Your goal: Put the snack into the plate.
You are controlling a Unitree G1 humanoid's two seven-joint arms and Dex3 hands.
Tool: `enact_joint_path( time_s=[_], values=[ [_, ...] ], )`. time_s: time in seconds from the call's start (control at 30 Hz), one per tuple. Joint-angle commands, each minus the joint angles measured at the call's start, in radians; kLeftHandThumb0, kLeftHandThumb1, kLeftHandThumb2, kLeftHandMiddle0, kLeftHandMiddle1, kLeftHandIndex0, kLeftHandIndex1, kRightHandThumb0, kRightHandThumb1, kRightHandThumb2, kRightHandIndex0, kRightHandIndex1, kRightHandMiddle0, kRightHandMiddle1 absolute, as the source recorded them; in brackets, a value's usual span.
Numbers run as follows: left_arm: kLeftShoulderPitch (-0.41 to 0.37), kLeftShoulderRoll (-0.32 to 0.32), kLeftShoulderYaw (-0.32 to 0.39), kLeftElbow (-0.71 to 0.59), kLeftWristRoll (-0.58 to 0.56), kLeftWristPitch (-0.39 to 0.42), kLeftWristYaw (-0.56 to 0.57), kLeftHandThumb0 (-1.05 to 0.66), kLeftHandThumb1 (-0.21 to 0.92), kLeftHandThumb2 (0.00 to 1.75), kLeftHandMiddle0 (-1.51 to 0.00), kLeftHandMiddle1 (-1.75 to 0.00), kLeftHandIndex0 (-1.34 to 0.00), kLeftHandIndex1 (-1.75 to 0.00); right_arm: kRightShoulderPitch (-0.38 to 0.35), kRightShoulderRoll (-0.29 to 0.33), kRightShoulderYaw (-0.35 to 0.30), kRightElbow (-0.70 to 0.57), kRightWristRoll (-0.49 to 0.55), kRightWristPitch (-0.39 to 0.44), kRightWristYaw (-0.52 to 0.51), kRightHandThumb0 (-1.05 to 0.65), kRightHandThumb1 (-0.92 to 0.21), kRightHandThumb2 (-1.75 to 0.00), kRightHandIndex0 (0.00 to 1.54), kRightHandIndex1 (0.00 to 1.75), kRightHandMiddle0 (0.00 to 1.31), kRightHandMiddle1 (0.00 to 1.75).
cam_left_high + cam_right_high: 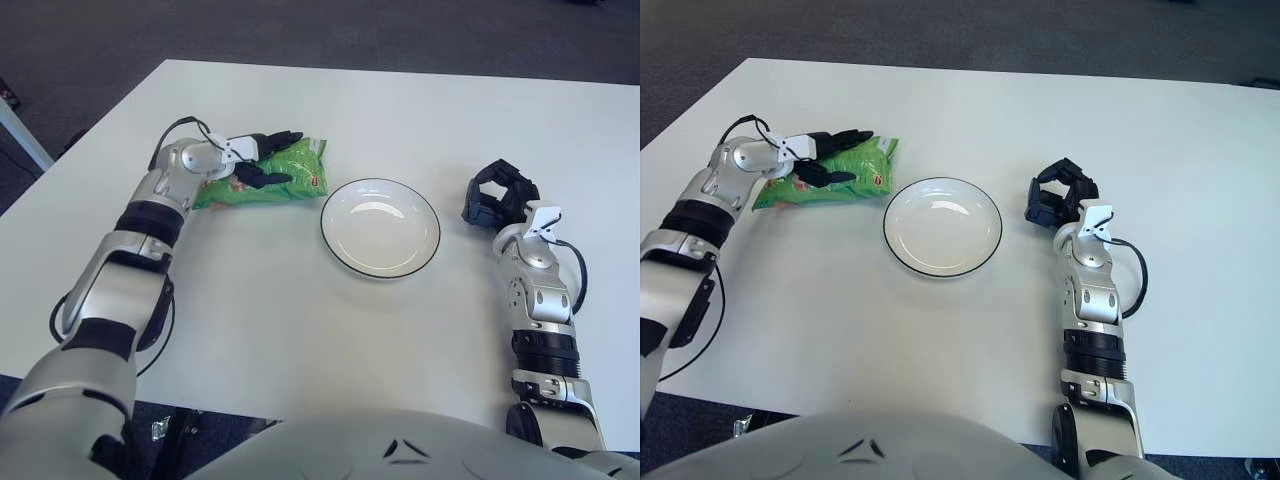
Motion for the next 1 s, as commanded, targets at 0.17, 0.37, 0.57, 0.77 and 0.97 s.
enact_joint_path(
  time_s=[0.17,0.37,0.57,0.77,0.97],
  values=[
    [0.027,0.003,-0.103,0.120,0.137,0.007,0.107,-1.05,0.92,0.30,0.00,0.00,0.00,0.00,0.051,0.014,0.006,0.012,-0.013,0.042,-0.004,-0.49,-0.28,-1.35,1.26,1.75,0.64,1.75],
    [0.042,-0.002,-0.151,0.115,0.211,0.069,0.211,-1.04,0.92,0.20,-0.01,-0.32,-0.01,-0.04,0.051,0.015,0.007,0.004,-0.016,0.053,-0.007,-0.49,-0.29,-1.35,1.26,1.75,0.64,1.75],
    [0.066,-0.015,-0.199,0.127,0.289,0.101,0.351,-0.90,0.82,0.12,0.00,-1.02,0.00,-0.37,0.052,0.016,0.006,-0.001,-0.013,0.055,-0.003,-0.49,-0.29,-1.34,1.26,1.75,0.63,1.75],
    [0.060,-0.039,-0.254,0.229,0.366,0.104,0.553,-0.61,0.38,0.77,0.00,-1.47,0.00,-0.77,0.053,0.016,0.007,0.003,-0.016,0.044,-0.001,-0.49,-0.29,-1.34,1.26,1.75,0.63,1.75],
    [0.058,-0.057,-0.306,0.264,0.427,0.143,0.713,-0.08,0.13,1.25,0.00,-1.71,0.00,-1.37,0.054,0.018,0.004,0.001,-0.010,0.044,0.002,-0.49,-0.29,-1.34,1.26,1.75,0.63,1.75]
  ],
)
